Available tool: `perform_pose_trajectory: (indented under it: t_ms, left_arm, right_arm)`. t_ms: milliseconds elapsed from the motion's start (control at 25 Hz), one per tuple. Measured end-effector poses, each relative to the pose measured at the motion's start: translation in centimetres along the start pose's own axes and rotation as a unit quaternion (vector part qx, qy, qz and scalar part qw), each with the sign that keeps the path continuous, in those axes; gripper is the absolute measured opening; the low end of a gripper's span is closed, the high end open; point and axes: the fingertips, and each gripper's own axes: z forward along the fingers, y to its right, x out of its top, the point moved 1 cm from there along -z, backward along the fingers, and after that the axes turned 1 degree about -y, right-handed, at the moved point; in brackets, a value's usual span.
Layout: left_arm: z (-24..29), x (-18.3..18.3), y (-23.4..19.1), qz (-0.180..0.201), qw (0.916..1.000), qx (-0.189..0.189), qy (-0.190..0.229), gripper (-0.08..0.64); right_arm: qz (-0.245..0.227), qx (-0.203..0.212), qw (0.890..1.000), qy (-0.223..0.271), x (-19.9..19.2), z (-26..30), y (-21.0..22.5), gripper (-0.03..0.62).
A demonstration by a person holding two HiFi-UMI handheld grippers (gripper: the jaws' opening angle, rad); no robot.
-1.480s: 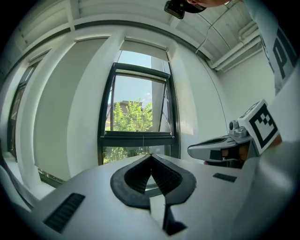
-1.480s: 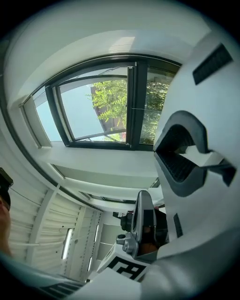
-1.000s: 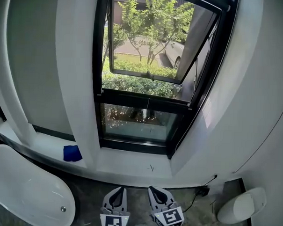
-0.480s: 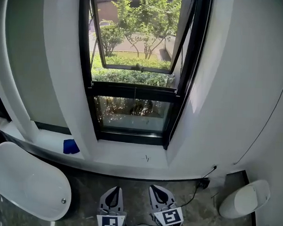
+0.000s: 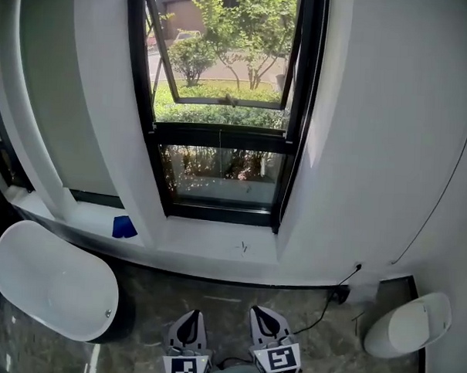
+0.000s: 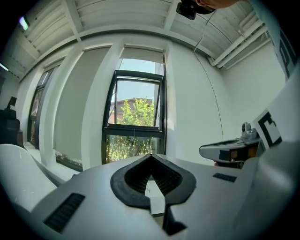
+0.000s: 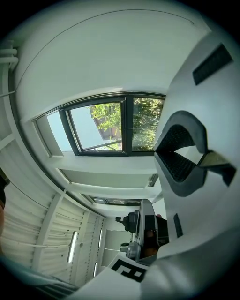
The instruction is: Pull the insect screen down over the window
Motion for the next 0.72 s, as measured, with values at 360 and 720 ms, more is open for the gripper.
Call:
perform_pose_trajectory:
  t_ms: [360, 720]
  left_arm:
    - [-0.1, 0.2, 0.7, 0.014, 0.9994, 0.031, 0.011, 0.014]
    - [0.3, 0.2, 0.8, 0.027, 0.9993, 0.026, 0.003, 0.014]
  right_arm:
    - [-0.001, 0.005, 1.000, 0.004, -0.5, -1.1, 1.4, 0.003]
    - [0.005, 0.005, 1.000, 0.007, -0.1, -0.9, 1.8, 0.003]
